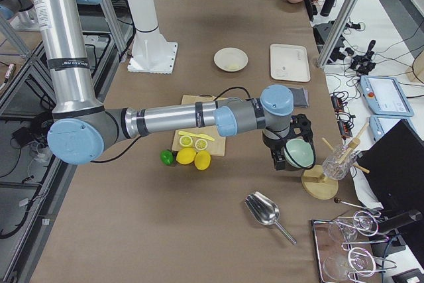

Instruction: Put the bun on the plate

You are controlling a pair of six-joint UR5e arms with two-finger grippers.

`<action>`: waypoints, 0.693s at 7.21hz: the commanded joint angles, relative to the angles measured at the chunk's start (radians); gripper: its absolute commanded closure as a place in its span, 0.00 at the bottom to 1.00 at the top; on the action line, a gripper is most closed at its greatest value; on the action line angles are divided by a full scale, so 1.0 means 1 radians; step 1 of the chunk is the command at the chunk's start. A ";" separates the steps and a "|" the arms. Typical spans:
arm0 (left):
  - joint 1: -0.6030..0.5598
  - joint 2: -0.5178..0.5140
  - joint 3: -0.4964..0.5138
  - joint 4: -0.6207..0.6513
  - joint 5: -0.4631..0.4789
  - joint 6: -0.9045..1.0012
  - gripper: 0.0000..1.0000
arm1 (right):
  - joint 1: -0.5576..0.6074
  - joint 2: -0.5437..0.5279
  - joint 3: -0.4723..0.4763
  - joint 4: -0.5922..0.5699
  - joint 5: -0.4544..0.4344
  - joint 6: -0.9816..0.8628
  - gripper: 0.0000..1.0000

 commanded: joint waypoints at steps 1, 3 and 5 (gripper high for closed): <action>0.008 -0.007 0.003 -0.004 0.019 0.006 0.02 | -0.001 0.004 -0.002 -0.001 -0.001 -0.001 0.00; 0.011 -0.010 0.003 -0.001 0.019 0.019 0.02 | -0.005 0.006 -0.005 -0.001 0.001 -0.001 0.00; 0.011 -0.010 0.001 0.000 0.018 0.019 0.02 | -0.005 0.006 -0.004 -0.001 0.002 -0.001 0.00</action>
